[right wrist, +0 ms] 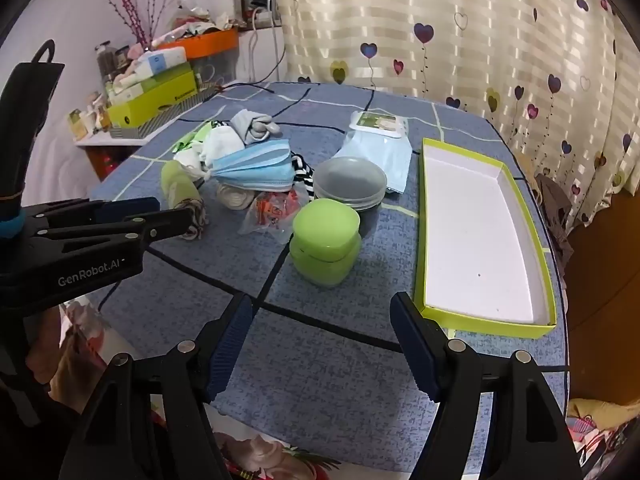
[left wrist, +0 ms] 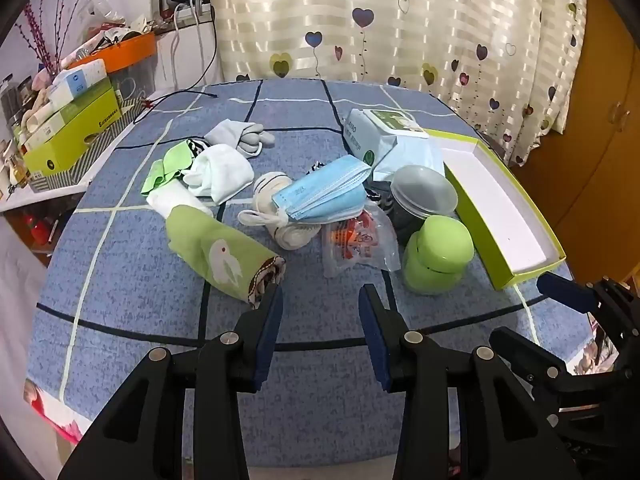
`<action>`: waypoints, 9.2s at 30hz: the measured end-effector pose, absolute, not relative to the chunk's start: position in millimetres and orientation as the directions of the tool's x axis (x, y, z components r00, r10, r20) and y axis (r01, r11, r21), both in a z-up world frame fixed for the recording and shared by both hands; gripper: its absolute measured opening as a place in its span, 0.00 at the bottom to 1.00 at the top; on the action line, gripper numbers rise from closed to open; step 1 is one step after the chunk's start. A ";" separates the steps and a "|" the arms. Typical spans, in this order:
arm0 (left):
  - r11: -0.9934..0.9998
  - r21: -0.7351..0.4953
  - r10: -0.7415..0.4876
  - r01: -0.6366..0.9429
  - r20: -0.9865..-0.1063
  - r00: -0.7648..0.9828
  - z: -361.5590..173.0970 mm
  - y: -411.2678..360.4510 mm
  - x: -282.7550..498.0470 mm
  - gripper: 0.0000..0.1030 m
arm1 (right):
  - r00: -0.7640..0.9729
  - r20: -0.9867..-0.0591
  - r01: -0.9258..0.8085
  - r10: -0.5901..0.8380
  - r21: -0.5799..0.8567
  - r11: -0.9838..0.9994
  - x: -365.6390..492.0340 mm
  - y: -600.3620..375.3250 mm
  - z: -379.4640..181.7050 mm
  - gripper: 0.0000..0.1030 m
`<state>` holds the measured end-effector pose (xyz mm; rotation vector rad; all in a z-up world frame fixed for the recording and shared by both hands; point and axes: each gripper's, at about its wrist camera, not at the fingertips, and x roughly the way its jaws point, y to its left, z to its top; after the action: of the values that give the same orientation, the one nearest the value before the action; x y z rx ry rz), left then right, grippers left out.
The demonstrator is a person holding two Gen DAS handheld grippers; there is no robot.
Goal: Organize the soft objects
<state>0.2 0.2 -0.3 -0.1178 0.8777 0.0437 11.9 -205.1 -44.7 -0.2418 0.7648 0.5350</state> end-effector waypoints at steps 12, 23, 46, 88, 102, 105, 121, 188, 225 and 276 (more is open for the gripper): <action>0.993 -0.074 0.005 -0.095 -0.760 0.650 -4.7 0.0 -9.5 0.40 | 0.591 -0.712 -0.547 0.379 -0.009 0.837 9.3 -202.1 -42.7 0.70; 0.991 -0.103 -0.017 -0.089 -0.743 0.669 7.9 5.5 -13.5 0.40 | 0.596 -0.699 -0.557 0.394 -0.007 0.831 5.0 -201.9 -36.9 0.70; 0.983 -0.164 -0.066 -0.077 -0.717 0.694 8.7 13.1 -14.7 0.40 | 0.599 -0.678 -0.576 0.425 0.003 0.818 5.4 -202.7 -34.2 0.70; 0.966 -0.235 -0.095 -0.111 -0.717 0.690 -2.8 32.7 -6.6 0.40 | 0.576 -0.638 -0.624 0.511 0.060 0.779 18.7 -199.4 -28.7 0.70; 0.954 -0.244 -0.062 -0.176 -0.732 0.679 -7.2 47.4 -2.5 0.40 | 0.559 -0.629 -0.652 0.540 0.068 0.755 20.3 -192.4 -28.1 0.70; 0.950 -0.254 -0.065 -0.184 -0.732 0.678 -8.6 51.0 -0.5 0.40 | 0.551 -0.636 -0.660 0.540 0.064 0.749 21.7 -188.4 -28.8 0.70; 0.921 -0.310 -0.070 -0.235 -0.727 0.683 -16.5 75.8 10.7 0.40 | 0.534 -0.654 -0.660 0.536 0.073 0.747 32.0 -178.4 -29.6 0.70; 0.813 -0.457 -0.183 -0.361 -0.789 0.586 -67.2 106.7 54.1 0.56 | 0.360 -0.818 -0.925 0.448 -0.250 0.285 122.5 -53.9 -52.4 0.02; 0.922 -0.319 -0.079 -0.221 -0.713 0.697 -1.5 70.9 23.2 0.22 | 0.438 -0.647 -0.791 0.624 0.052 0.609 85.3 -140.6 -1.5 0.02; 0.956 -0.234 -0.287 0.176 -0.635 0.717 59.1 -89.7 95.6 0.22 | 0.627 -0.705 -0.361 0.332 0.115 0.925 152.4 -344.6 -39.5 0.02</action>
<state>95.6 -89.7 59.1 -0.1614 0.7273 -0.2574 152.4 -344.6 -39.5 -0.0384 0.8004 0.3976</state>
